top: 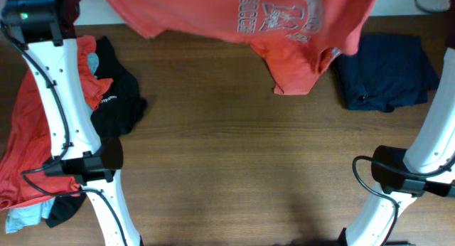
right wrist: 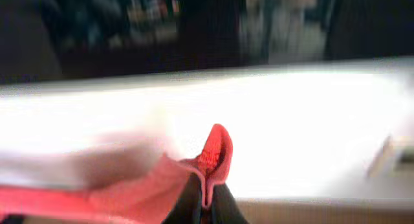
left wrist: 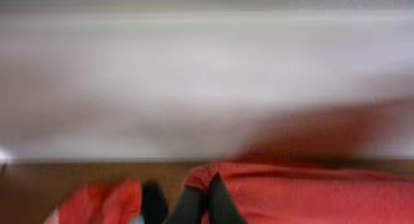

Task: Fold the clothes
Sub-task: 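Lift the shirt high with both grippers and shake it out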

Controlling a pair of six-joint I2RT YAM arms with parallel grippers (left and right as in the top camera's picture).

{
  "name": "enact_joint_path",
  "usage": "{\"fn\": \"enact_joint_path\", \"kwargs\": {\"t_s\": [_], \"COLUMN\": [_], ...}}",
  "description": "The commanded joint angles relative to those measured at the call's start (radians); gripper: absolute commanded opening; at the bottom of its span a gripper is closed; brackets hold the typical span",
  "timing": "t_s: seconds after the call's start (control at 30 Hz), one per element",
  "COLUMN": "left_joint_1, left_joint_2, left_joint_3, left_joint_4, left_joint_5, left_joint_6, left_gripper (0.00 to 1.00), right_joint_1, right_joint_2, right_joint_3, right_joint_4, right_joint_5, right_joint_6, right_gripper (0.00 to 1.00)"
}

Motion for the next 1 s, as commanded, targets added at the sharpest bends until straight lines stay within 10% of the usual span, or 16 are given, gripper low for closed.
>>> {"fn": "enact_joint_path", "kwargs": {"t_s": [0.0,0.63,0.97], "left_joint_1": [0.030,0.030,0.030], "left_joint_2": [-0.010,-0.035,-0.187], "left_joint_3": [0.009,0.010,0.010], "left_joint_4": [-0.106,-0.509,-0.463], "left_joint_5": [-0.012,-0.015,-0.015], "left_joint_6": [0.020,0.043,0.043], "left_gripper": [0.00,0.00,0.00], "right_joint_1": [-0.004,-0.011,-0.058], "right_joint_2": [-0.017,-0.108,-0.230], "right_joint_3": [0.005,0.006,0.006], "right_joint_4": [-0.114,-0.570,-0.476], "right_joint_5": [-0.002,0.068,0.070], "right_joint_6": [0.003,-0.154,-0.165], "right_gripper": [0.04,0.04,0.04]}}
